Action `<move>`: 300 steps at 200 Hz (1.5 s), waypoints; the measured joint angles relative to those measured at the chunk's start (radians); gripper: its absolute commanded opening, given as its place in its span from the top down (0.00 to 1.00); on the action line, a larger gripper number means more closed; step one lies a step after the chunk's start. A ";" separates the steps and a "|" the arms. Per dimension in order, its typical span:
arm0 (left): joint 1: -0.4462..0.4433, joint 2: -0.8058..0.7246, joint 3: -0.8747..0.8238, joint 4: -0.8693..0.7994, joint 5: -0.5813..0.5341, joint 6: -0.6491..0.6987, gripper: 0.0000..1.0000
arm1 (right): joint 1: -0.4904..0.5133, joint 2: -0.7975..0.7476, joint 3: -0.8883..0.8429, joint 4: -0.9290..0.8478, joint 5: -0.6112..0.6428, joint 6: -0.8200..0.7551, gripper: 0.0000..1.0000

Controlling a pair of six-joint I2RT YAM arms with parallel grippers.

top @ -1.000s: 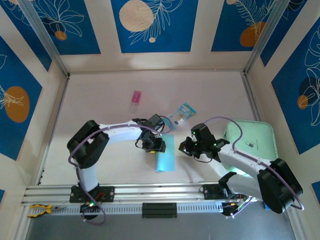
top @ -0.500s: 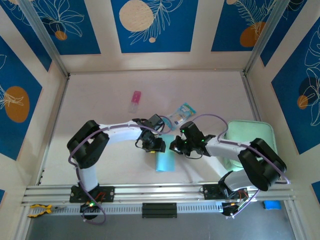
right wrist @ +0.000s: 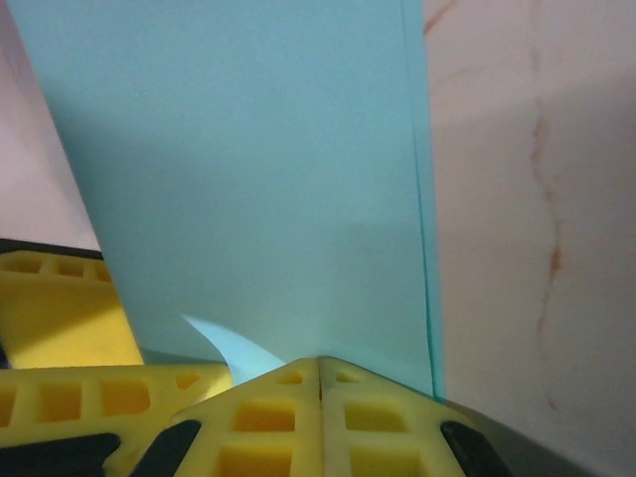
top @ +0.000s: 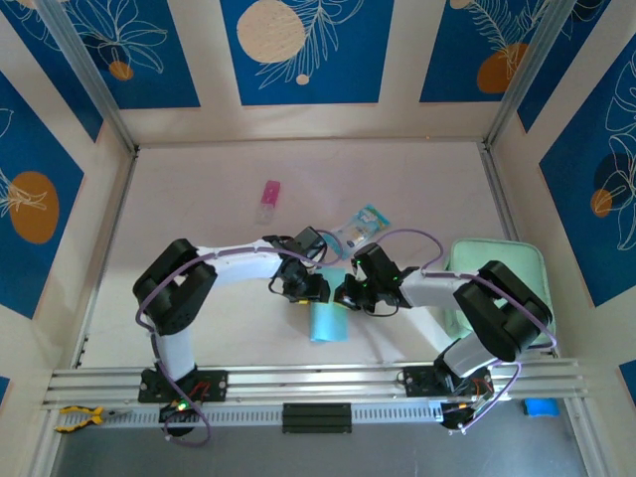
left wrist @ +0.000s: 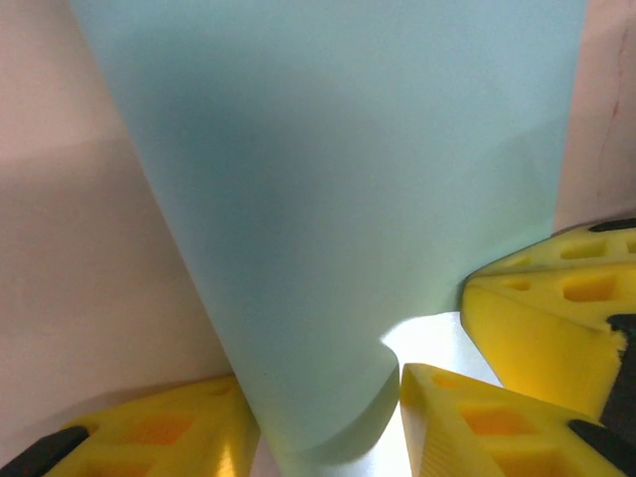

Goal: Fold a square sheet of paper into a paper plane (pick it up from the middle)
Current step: Hold the square sheet of paper at the center of the table, then first fold a square sheet of paper at the bottom-center of the table.

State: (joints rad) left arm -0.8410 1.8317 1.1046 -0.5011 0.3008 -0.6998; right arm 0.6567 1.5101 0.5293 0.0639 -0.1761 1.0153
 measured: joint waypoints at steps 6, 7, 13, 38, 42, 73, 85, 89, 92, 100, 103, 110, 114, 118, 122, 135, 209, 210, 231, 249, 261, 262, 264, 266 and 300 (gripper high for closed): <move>0.000 -0.003 0.000 0.002 0.001 -0.001 0.53 | -0.008 0.000 0.000 -0.004 -0.009 -0.016 1.00; 0.000 -0.004 0.000 0.002 0.001 -0.002 0.53 | -0.009 0.000 0.000 -0.004 -0.010 -0.018 1.00; 0.000 -0.008 0.000 0.003 0.001 -0.002 0.53 | -0.018 0.001 0.001 -0.009 -0.020 -0.031 1.00; 0.008 -0.049 -0.026 0.037 -0.014 -0.018 0.54 | -0.061 0.017 0.019 -0.041 -0.065 -0.079 1.00; 0.011 -0.062 -0.033 0.045 -0.014 -0.024 0.55 | -0.065 0.021 0.025 -0.050 -0.069 -0.085 1.00; 0.034 -0.148 -0.055 0.103 0.020 -0.038 0.68 | -0.077 0.042 0.051 -0.081 -0.088 -0.106 1.00; 0.036 -0.161 -0.055 0.139 0.053 -0.039 0.77 | -0.077 0.045 0.053 -0.083 -0.091 -0.106 1.00; 0.036 -0.164 -0.055 0.151 0.065 -0.040 0.79 | -0.077 0.045 0.053 -0.083 -0.092 -0.106 1.00; 0.036 -0.165 -0.055 0.159 0.071 -0.043 0.81 | -0.077 0.045 0.053 -0.083 -0.091 -0.106 1.00; 0.036 -0.167 -0.058 0.182 0.090 -0.052 0.84 | -0.077 0.045 0.053 -0.083 -0.091 -0.106 1.00; 0.036 -0.167 -0.059 0.190 0.096 -0.050 0.85 | -0.077 0.045 0.053 -0.083 -0.091 -0.106 1.00; 0.036 -0.167 -0.064 0.211 0.113 -0.052 0.89 | -0.076 0.045 0.053 -0.083 -0.091 -0.105 1.00; 0.036 -0.167 -0.068 0.223 0.123 -0.059 0.91 | -0.076 0.045 0.053 -0.083 -0.091 -0.104 1.00; 0.036 -0.167 -0.072 0.232 0.131 -0.054 0.92 | -0.076 0.045 0.053 -0.083 -0.091 -0.102 1.00; 0.036 -0.167 -0.076 0.239 0.141 -0.061 0.93 | -0.076 0.045 0.053 -0.082 -0.091 -0.101 1.00; 0.037 -0.165 -0.095 0.272 0.171 -0.070 0.97 | -0.075 0.045 0.053 -0.082 -0.091 -0.094 1.00; 0.039 -0.111 -0.167 0.341 0.209 -0.084 1.00 | -0.062 0.044 0.053 -0.078 -0.079 -0.072 1.00; 0.039 -0.111 -0.167 0.342 0.208 -0.084 1.00 | -0.062 0.044 0.053 -0.077 -0.079 -0.072 1.00; 0.044 -0.102 -0.203 0.357 0.208 -0.076 1.00 | -0.060 0.042 0.048 -0.071 -0.075 -0.065 1.00; 0.051 -0.091 -0.245 0.365 0.203 -0.070 1.00 | -0.056 0.035 0.037 -0.055 -0.069 -0.061 1.00; 0.058 -0.085 -0.272 0.380 0.205 -0.061 1.00 | -0.055 0.031 0.031 -0.048 -0.066 -0.058 1.00; 0.060 -0.085 -0.273 0.384 0.205 -0.060 1.00 | -0.055 0.031 0.030 -0.048 -0.066 -0.058 1.00; 0.061 -0.086 -0.274 0.386 0.206 -0.059 1.00 | -0.054 0.030 0.029 -0.048 -0.065 -0.056 1.00; 0.062 -0.087 -0.275 0.388 0.204 -0.057 1.00 | -0.054 0.029 0.029 -0.047 -0.065 -0.056 1.00; 0.067 -0.091 -0.291 0.416 0.208 -0.025 1.00 | -0.038 0.010 0.012 -0.035 -0.037 -0.037 1.00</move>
State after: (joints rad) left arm -0.7742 1.7405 0.8131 -0.0853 0.5087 -0.7250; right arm 0.6186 1.5196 0.5415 0.0292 -0.2131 0.9783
